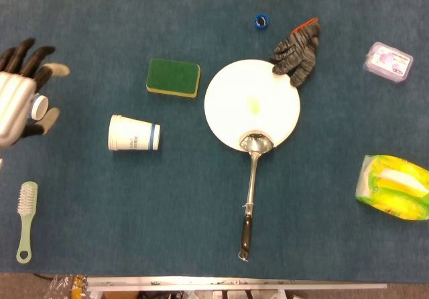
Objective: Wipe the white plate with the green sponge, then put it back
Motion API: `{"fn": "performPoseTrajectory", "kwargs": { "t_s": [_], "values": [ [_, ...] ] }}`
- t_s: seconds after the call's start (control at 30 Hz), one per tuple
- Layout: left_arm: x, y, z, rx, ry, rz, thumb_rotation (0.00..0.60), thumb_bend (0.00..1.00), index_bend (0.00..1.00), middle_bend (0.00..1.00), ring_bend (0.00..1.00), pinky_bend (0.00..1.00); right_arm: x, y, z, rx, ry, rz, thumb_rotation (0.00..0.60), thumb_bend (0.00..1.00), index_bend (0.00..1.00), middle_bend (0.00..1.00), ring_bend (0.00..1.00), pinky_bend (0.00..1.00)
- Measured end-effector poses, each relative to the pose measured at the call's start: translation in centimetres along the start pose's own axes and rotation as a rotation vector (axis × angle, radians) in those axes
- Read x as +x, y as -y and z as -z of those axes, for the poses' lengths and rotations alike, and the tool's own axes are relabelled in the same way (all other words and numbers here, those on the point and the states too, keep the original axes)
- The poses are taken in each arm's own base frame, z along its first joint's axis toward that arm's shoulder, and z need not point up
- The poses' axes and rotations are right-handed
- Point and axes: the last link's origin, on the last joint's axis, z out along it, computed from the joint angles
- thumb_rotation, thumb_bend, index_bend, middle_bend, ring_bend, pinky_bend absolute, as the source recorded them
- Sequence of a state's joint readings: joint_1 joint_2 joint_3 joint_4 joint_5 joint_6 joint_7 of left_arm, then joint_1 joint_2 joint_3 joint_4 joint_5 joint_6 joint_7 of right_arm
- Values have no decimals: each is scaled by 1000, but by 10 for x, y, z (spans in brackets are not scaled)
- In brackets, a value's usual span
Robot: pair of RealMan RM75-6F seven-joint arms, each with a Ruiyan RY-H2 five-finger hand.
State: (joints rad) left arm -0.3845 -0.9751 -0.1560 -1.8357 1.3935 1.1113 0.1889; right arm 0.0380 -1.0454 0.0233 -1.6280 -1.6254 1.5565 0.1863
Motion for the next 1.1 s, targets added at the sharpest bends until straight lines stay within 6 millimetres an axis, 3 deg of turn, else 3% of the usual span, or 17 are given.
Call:
{"fn": "performPoseTrajectory", "kwargs": {
  "t_s": [0.23, 0.53, 0.73, 0.93, 1.1],
  "values": [
    [-13, -22, -43, -9, 65, -54, 600, 294, 217, 109, 0, 100, -4, -1, -6, -8, 9, 4, 600, 316, 167, 242, 123, 260],
    [-30, -45, -84, 4, 108, -167, 600, 293, 199, 92, 0, 100, -7, -3, -12, -19, 11, 10, 600, 317, 167, 242, 124, 260],
    [-39, -58, -103, 27, 153, -226, 600, 293, 185, 57, 0, 100, -7, -6, -14, -21, 13, 6, 600, 317, 167, 242, 124, 261],
    [-50, -74, -115, 37, 197, -246, 600, 293, 241, 50, 0, 100, -6, -8, -14, -22, 8, 3, 600, 317, 167, 242, 123, 261],
    [-56, -84, -122, 42, 212, -241, 600, 282, 207, 36, 0, 99, -5, -11, -14, -27, 8, 1, 600, 317, 167, 242, 124, 261]
  ]
}}
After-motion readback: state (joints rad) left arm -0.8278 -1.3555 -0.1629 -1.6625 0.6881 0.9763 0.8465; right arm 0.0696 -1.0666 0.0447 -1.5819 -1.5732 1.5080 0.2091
